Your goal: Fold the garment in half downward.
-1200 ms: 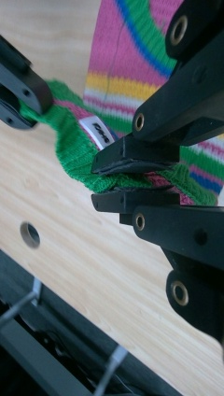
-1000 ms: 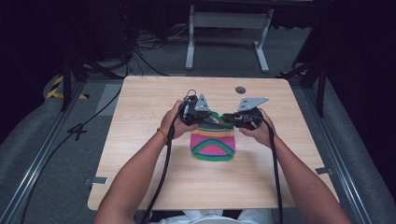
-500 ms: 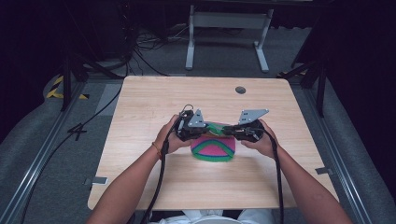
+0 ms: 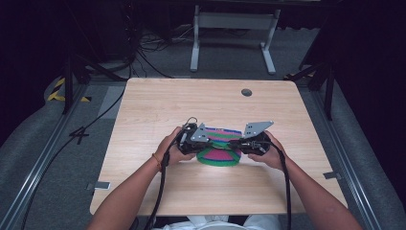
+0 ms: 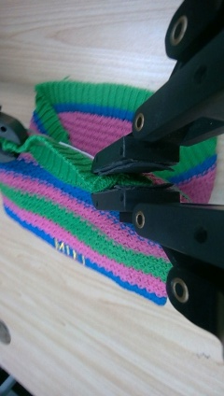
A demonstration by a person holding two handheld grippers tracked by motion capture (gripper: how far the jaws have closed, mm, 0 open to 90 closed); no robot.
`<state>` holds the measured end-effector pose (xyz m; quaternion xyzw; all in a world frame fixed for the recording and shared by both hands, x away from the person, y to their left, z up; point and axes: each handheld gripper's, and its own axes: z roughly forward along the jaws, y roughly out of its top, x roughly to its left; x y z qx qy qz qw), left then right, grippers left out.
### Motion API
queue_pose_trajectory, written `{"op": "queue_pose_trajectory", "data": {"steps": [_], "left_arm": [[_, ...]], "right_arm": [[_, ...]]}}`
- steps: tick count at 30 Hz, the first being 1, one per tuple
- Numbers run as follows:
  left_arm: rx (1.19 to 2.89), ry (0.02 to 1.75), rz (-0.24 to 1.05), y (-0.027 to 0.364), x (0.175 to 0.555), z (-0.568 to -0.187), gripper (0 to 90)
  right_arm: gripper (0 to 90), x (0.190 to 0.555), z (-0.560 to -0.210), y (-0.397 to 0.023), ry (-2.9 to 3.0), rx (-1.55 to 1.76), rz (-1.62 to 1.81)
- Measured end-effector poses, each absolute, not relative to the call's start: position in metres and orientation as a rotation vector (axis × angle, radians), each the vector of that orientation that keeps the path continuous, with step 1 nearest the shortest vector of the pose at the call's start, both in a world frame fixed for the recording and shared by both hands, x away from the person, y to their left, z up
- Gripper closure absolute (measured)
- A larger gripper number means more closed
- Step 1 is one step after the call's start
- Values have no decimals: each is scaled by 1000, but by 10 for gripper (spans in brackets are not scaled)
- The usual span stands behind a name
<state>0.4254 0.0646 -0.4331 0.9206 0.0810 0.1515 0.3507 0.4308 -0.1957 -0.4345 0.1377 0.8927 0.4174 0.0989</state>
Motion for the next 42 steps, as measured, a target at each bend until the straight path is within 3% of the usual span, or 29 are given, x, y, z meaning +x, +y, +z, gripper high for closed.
{"op": "queue_pose_trajectory", "data": {"steps": [23,34,42], "left_arm": [[2494,142,337,61,408,-458,803],[2516,120,267,63,404,-461,742],[2518,121,214,62,398,-461,663]], "right_arm": [[836,413,-457,-194,2722,380,1170],[827,403,-462,-196,2771,343,1085],[765,398,-463,-201,2787,348,1056]]}}
